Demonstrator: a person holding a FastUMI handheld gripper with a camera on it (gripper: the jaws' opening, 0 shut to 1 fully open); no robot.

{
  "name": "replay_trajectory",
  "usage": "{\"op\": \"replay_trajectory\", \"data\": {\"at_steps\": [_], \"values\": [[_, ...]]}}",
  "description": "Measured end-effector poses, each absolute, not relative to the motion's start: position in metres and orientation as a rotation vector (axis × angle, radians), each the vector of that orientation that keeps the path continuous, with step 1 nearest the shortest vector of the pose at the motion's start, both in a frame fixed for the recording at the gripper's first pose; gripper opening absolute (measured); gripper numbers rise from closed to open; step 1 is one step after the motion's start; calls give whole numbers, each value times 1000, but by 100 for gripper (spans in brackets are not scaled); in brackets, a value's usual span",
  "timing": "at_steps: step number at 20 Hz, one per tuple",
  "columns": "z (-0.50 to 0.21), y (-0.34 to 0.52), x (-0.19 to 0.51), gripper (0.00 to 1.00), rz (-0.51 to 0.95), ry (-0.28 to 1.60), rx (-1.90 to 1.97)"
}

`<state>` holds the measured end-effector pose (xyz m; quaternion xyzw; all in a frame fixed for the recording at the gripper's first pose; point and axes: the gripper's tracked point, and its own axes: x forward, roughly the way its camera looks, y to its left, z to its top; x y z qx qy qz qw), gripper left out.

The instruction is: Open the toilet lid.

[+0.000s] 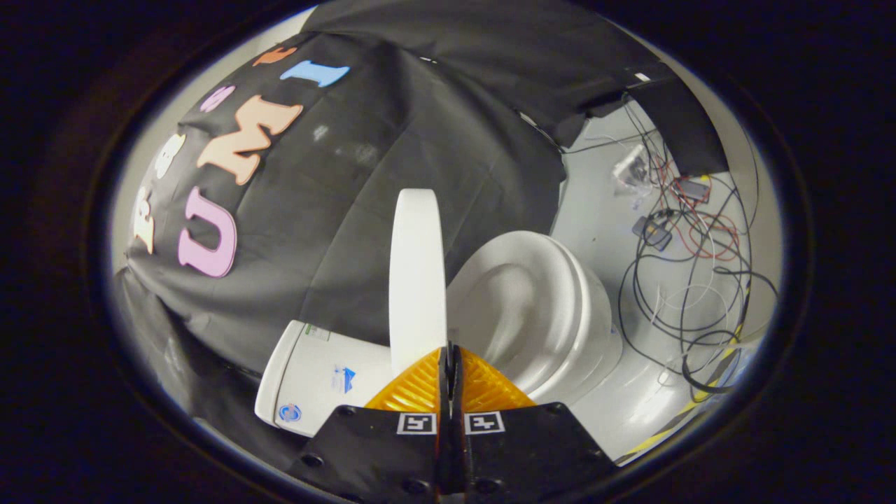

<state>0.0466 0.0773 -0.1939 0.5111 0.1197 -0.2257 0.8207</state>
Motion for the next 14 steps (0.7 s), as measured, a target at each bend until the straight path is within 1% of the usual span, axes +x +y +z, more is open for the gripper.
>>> {"op": "replay_trajectory", "data": {"at_steps": [3, 14], "values": [[-181, 81, 50, 1, -504, 271, 1070], [-142, 102, 62, 1, -524, 296, 956]]}}
